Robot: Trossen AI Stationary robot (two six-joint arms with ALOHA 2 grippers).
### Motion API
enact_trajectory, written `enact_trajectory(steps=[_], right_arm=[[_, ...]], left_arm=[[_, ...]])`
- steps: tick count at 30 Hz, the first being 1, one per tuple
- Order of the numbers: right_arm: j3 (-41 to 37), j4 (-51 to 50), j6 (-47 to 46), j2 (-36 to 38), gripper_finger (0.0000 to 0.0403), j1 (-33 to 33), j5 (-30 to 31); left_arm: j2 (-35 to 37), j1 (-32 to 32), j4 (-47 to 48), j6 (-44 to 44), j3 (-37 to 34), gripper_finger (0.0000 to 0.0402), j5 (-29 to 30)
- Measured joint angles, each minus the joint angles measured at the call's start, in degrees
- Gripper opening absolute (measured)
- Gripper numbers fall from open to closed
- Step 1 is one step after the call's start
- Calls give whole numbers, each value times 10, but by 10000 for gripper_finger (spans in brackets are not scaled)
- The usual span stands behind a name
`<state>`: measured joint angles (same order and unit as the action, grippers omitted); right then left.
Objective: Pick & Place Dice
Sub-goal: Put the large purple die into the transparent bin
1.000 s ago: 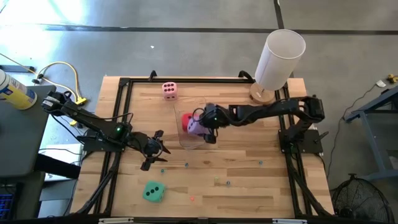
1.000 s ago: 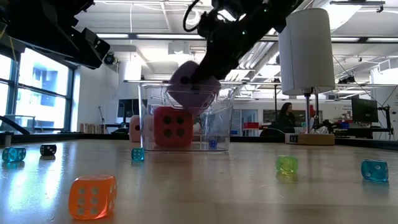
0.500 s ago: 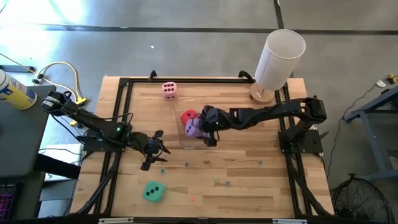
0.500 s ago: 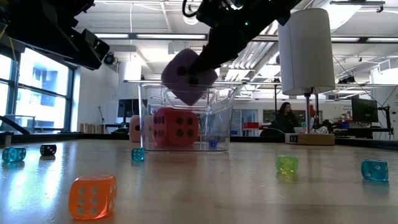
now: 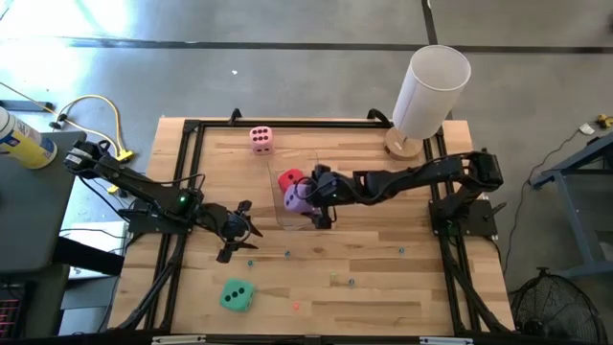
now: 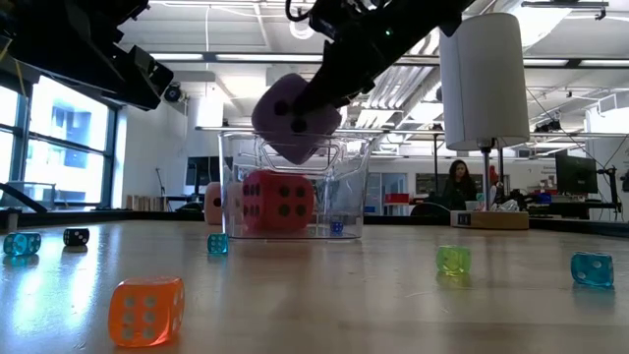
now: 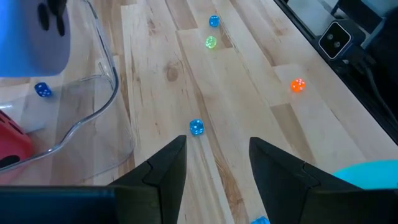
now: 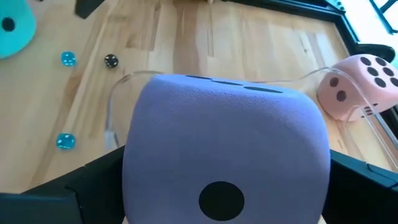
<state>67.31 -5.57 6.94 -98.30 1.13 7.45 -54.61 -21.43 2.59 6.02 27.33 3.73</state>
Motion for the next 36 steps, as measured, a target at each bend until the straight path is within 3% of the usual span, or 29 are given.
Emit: enact_trajectory(steps=[12,20,24,36], right_arm=[[1,16,-13,-42,400,0,-3],[0,22,-13,-51,400,0,-1],[0,31,-11,-51,400,0,-1],[0,41,-12,-51,400,0,-1]], left_arm=[[0,0,-18,-22,0,168,15],[-17,11,-243,-164,0,168,116],[-61,46,-329,-208,0,168,117],[-233,136,-514,-210,0,168,114]])
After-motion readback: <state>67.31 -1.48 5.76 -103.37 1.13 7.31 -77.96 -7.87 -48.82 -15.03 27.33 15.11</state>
